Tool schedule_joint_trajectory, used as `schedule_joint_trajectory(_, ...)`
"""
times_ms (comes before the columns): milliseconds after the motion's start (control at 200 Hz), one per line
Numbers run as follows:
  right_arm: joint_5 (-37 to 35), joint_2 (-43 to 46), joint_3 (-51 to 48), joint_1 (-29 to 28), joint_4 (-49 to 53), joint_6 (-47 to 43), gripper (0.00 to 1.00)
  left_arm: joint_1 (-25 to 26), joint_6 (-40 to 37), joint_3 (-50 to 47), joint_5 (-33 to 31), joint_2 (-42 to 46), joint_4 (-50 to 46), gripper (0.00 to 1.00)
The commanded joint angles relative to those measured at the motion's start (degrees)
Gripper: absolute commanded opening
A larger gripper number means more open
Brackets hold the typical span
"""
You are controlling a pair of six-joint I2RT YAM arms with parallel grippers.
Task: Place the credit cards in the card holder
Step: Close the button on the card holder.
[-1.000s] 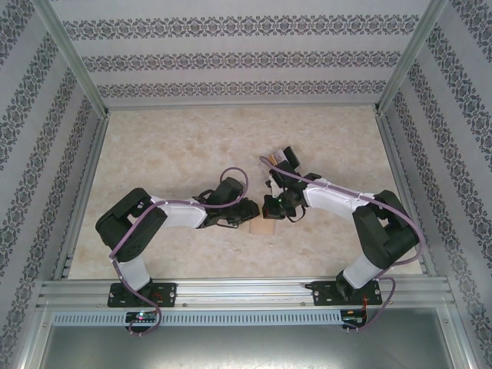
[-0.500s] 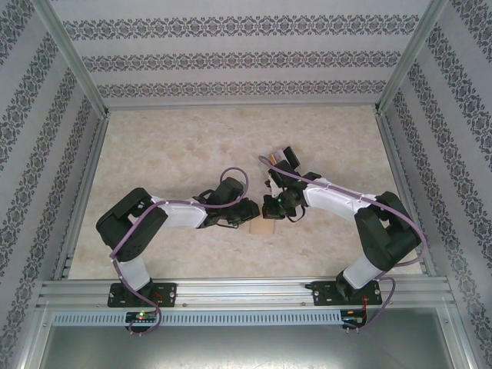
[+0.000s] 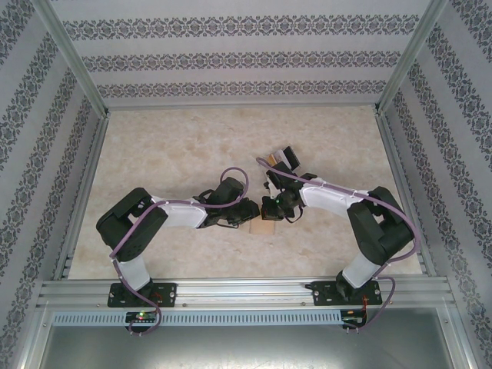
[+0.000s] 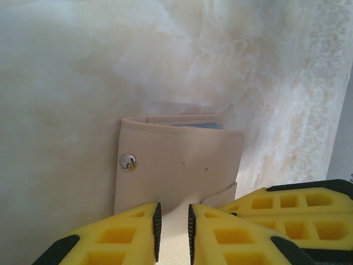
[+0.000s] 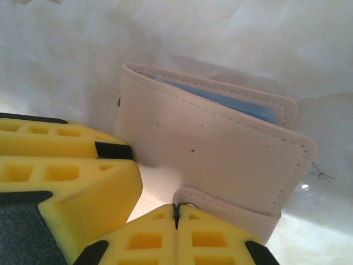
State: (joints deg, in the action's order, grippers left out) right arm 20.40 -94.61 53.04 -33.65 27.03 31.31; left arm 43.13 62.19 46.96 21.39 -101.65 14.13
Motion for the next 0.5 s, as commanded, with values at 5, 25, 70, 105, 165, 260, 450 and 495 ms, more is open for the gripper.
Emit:
schedule_joint_trajectory(5, -3.2, -1.3, -3.4, -1.0, 1.1, 0.9, 0.0, 0.8, 0.4, 0.2, 0.8, -0.9, 0.4, 0.23)
schedule_joint_trajectory(25, -3.3, -1.1, -3.7, -1.0, 1.0, 1.0, 0.0, 0.8, 0.4, 0.2, 0.8, -0.9, 0.3, 0.23)
schedule_joint_trajectory(70, -3.4, -0.6, -4.1, -1.0, 1.1, 1.0, 0.0, 0.8, 0.4, 0.2, 0.8, -0.9, 0.4, 0.23)
schedule_joint_trajectory(105, -3.4, -0.1, -4.5, -1.0, 1.0, 1.2, 0.0, 0.8, 0.4, 0.2, 0.7, -0.8, 0.3, 0.23)
schedule_joint_trajectory(165, -1.6, 0.6, -4.6, -0.6, -0.5, 1.7, 0.0, 0.8, 0.4, 0.2, 0.7, -0.8, 0.3, 0.23)
schedule_joint_trajectory(260, -0.4, 1.2, -0.9, -0.4, 1.3, 0.8, 0.0, 0.8, 0.3, 0.2, 0.9, -0.8, 0.3, 0.23)
schedule_joint_trajectory(450, 0.2, 2.8, 3.8, 0.5, 6.7, -0.9, 0.0, 0.8, -0.2, 0.8, 0.5, -0.8, -0.6, 0.23)
schedule_joint_trajectory(495, 0.3, 2.9, 4.3, 0.6, 8.0, -1.5, 0.0, 0.8, -0.3, 0.9, 0.4, -0.8, -0.5, 0.23)
